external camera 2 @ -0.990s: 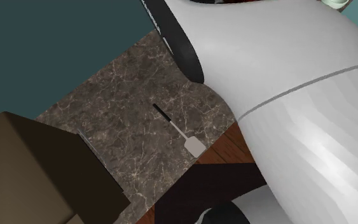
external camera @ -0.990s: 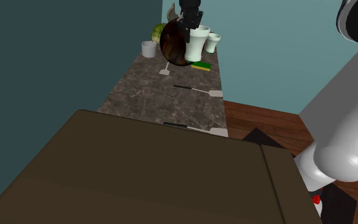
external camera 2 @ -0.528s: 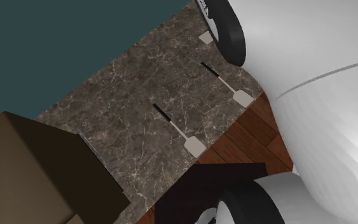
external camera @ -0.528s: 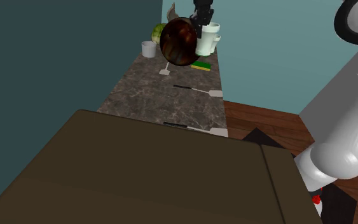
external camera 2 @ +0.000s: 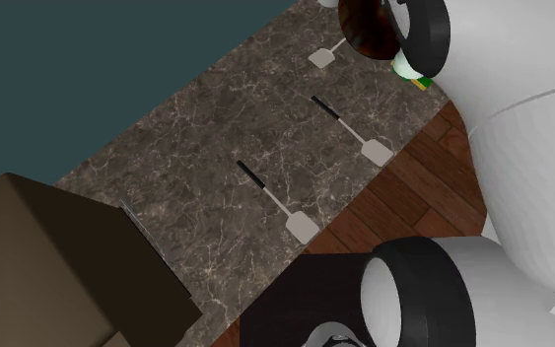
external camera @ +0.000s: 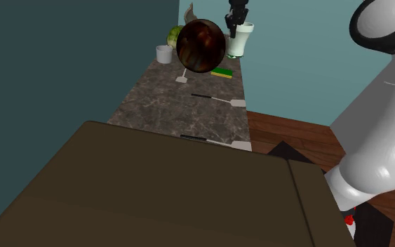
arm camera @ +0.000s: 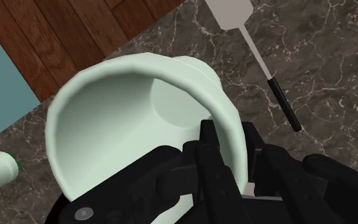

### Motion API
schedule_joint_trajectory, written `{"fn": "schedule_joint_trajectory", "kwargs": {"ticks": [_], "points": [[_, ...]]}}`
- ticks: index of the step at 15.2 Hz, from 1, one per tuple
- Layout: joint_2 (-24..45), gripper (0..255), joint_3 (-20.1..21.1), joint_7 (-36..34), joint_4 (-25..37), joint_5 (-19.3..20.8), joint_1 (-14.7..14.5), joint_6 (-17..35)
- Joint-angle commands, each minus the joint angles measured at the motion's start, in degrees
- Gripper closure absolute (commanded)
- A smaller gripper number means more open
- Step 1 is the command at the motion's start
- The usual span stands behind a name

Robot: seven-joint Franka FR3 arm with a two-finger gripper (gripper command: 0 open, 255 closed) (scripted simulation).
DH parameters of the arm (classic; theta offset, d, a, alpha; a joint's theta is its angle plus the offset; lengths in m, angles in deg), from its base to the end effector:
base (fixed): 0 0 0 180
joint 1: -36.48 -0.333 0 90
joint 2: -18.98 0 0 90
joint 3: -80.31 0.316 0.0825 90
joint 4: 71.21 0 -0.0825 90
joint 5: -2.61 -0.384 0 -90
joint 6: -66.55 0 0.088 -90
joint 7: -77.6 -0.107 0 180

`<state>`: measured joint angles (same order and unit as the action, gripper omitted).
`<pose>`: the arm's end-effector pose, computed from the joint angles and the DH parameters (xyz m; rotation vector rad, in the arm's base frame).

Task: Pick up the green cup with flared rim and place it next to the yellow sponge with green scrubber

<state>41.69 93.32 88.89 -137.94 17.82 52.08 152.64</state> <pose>0.6562 -0.0917 0.5735 2.9635 0.1860 -0.1072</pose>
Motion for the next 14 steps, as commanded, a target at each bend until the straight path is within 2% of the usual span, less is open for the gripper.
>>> {"fn": "schedule_joint_trajectory", "kwargs": {"ticks": [1,14], "points": [[3.7,255,-1.0,3.3,5.9,0.5,1.4,-1.4],[0.8,255,-1.0,1.3,-8.7,0.0,2.9,10.0]]}}
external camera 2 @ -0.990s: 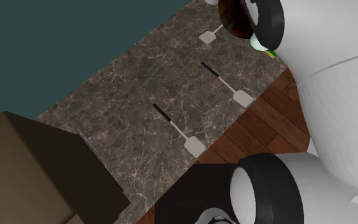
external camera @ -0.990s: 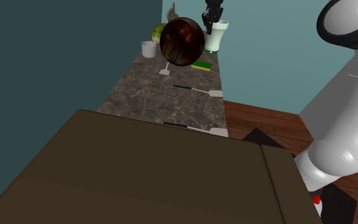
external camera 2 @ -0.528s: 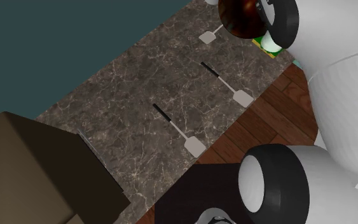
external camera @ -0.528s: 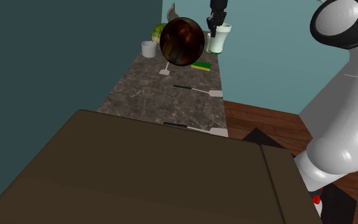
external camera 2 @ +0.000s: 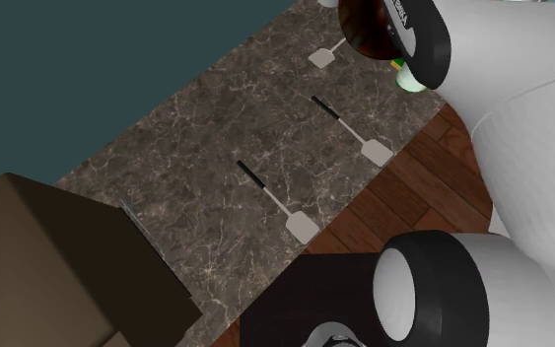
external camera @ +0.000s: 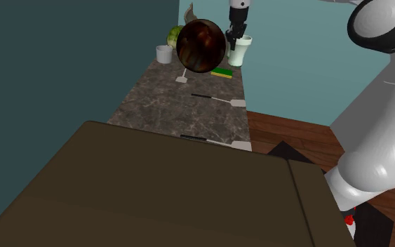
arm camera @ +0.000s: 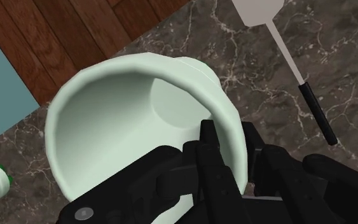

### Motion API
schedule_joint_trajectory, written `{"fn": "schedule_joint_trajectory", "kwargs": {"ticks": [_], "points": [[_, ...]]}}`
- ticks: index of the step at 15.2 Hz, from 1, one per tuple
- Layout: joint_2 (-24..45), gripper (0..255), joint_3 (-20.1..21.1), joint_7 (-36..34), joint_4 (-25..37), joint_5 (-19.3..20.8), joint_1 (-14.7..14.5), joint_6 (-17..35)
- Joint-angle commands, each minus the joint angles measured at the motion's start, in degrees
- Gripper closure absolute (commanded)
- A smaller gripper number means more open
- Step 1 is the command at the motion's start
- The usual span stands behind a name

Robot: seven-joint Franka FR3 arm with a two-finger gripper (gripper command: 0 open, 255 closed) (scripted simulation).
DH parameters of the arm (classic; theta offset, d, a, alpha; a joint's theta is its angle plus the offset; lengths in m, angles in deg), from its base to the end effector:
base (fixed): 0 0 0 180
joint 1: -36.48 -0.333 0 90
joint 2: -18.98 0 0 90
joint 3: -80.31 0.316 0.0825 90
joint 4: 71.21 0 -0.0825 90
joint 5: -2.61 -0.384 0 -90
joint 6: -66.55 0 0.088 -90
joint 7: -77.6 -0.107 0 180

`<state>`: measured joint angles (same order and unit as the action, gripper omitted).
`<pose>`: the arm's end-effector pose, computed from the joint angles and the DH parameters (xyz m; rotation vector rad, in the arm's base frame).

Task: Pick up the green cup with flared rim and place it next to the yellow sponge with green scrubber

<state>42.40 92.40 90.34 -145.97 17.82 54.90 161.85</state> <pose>0.6640 -0.1263 0.5120 2.9631 0.1881 -0.1062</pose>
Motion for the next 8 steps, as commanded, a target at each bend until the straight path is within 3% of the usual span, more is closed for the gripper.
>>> {"fn": "schedule_joint_trajectory", "kwargs": {"ticks": [1,8], "points": [[0.1,255,0.0,-0.3,-1.5,0.1,0.1,1.6],[0.1,255,-0.1,-1.2,-6.8,0.3,0.5,6.9]]}}
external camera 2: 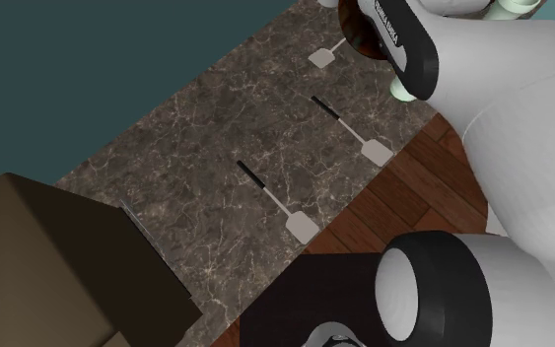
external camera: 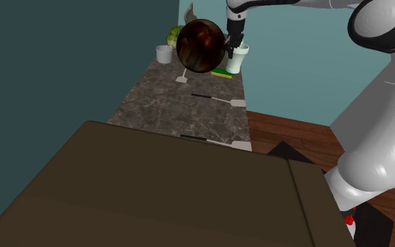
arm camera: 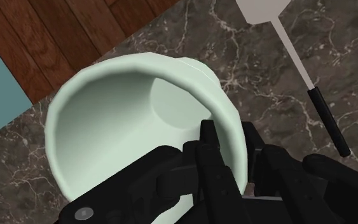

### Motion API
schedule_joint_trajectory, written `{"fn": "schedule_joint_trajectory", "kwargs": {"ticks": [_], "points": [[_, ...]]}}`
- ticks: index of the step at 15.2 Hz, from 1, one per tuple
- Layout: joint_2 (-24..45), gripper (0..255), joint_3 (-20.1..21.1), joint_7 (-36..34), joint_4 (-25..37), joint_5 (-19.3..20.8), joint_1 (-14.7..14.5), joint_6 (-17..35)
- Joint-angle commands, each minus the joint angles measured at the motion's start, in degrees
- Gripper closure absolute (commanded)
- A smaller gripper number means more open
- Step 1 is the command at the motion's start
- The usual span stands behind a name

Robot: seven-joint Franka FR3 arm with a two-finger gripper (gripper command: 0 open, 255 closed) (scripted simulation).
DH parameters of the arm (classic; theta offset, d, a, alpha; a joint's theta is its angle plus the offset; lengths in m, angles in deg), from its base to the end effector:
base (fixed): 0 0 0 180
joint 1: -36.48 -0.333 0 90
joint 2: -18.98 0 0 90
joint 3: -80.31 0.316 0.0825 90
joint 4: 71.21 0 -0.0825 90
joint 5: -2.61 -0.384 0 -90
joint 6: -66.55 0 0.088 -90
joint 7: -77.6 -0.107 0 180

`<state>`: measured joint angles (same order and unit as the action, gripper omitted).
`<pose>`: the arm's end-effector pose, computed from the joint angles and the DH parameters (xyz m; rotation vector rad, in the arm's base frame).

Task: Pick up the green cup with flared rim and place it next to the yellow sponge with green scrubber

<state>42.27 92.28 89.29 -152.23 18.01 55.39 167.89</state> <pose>0.6641 -0.1270 0.4703 2.9632 0.1881 -0.1060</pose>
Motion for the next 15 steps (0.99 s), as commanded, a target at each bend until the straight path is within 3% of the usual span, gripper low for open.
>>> {"fn": "schedule_joint_trajectory", "kwargs": {"ticks": [1,15], "points": [[0.3,255,0.0,-0.3,-1.2,0.1,0.0,1.5],[2.5,255,-0.5,-2.4,-8.7,1.3,0.3,11.0]]}}
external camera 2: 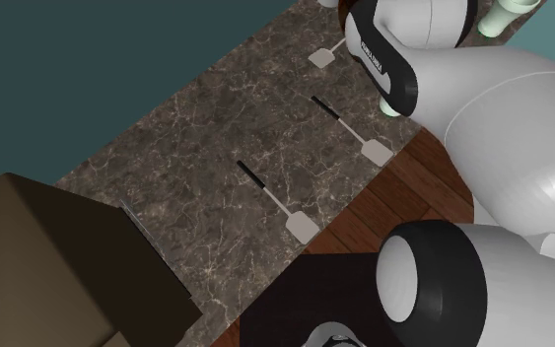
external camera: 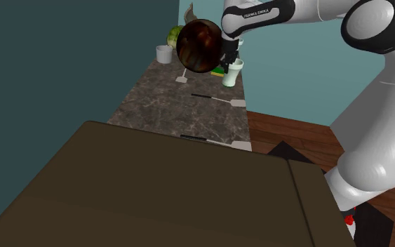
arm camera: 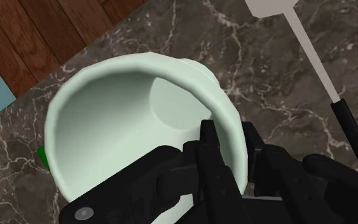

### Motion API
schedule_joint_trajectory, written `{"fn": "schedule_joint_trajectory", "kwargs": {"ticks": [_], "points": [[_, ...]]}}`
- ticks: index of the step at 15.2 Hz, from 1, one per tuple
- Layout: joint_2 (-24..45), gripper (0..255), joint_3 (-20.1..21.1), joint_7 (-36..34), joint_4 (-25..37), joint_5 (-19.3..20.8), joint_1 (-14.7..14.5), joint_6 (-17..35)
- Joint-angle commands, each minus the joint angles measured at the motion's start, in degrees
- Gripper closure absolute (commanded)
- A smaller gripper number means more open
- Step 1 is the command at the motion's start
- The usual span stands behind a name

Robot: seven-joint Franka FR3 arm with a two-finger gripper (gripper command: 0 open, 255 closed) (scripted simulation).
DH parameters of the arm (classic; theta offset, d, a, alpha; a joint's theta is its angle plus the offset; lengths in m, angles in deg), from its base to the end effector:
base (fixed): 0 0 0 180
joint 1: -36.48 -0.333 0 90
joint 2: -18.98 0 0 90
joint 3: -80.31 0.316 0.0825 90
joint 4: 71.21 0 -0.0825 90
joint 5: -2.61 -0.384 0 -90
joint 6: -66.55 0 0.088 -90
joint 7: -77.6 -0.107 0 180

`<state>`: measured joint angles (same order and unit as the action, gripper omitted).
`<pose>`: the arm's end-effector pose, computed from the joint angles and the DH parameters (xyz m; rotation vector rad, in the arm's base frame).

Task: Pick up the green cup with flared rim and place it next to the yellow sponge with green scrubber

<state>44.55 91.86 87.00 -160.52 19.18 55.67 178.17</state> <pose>0.6648 -0.1267 0.3899 2.9632 0.1880 -0.1063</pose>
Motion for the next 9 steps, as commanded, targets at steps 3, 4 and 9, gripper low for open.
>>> {"fn": "schedule_joint_trajectory", "kwargs": {"ticks": [3,4,9], "points": [[0.8,255,-0.1,-0.5,-1.3,0.4,0.0,2.1],[0.8,255,-0.1,-0.5,-1.3,0.4,0.0,2.1],[0.8,255,-0.1,-0.5,-1.3,0.4,0.0,2.1]]}}
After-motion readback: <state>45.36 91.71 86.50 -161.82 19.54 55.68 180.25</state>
